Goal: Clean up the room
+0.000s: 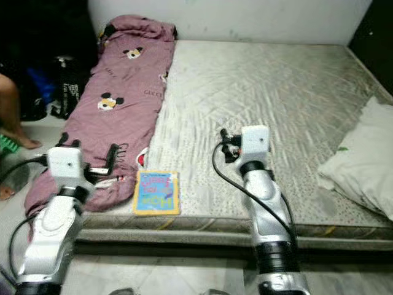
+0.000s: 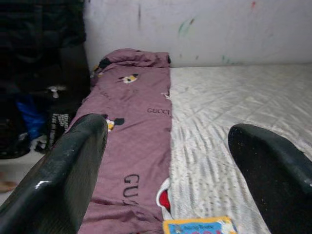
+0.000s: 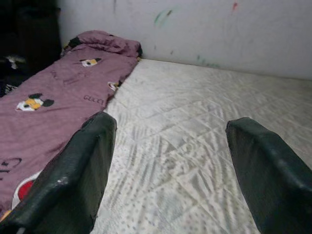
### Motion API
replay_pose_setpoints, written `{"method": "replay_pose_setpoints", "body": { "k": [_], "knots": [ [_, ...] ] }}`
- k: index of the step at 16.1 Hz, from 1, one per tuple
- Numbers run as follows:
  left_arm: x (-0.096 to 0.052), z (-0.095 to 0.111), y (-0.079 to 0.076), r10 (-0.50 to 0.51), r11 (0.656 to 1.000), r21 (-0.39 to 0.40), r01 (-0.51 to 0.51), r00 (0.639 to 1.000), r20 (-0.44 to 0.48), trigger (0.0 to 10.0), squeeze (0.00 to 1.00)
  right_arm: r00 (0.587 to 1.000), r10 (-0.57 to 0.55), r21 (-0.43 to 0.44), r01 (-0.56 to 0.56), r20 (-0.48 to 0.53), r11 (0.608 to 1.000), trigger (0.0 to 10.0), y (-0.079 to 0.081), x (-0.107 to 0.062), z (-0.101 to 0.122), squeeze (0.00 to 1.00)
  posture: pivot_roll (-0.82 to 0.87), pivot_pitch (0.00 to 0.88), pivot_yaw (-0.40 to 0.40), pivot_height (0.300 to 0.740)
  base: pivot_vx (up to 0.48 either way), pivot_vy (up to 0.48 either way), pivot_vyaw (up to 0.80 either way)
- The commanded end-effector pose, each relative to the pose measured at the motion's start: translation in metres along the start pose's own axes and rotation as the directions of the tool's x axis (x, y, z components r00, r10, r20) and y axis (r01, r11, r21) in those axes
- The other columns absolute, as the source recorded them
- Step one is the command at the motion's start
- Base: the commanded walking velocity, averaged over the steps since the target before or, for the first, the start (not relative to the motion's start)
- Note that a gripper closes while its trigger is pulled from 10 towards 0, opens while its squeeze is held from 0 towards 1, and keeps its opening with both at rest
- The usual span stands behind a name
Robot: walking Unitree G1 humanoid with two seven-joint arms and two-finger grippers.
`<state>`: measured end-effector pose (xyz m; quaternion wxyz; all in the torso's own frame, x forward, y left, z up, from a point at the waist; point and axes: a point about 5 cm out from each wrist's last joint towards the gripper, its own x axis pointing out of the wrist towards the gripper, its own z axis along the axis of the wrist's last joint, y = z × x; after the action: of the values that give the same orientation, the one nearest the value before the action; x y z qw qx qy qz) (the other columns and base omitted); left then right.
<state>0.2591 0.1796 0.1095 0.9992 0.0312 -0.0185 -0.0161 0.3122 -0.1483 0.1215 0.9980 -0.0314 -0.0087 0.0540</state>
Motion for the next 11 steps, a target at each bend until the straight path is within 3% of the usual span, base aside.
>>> {"method": "replay_pose_setpoints", "body": {
  "k": [1,8,11],
  "knots": [
    [0.0011,0.0022,-0.0046,-0.018,1.0,-0.007,0.018,1.0,0.012,10.0,0.0,1.0,-0.018,-0.005,0.018,-0.001,1.0,10.0,-0.0076,-0.0011,0.0,0.0,-0.1,0.0,-0.025,0.74,0.304,0.0,0.0],
    [0.0006,0.0009,-0.0052,-0.018,1.0,-0.007,0.019,1.0,0.006,10.0,0.0,1.0,-0.016,-0.001,0.016,-0.006,1.0,10.0,-0.0079,-0.0014,-0.0013,0.0,-0.09,0.0,-0.026,0.74,0.29,0.0,0.0],
    [0.0012,-0.0006,-0.0037,-0.007,1.0,-0.006,0.007,1.0,-0.004,10.0,0.0,1.0,-0.017,0.0,0.017,-0.007,1.0,10.0,-0.0078,-0.0012,-0.0014,0.0,-0.09,0.0,-0.026,0.74,0.0,0.0,0.0]
  ]
}}
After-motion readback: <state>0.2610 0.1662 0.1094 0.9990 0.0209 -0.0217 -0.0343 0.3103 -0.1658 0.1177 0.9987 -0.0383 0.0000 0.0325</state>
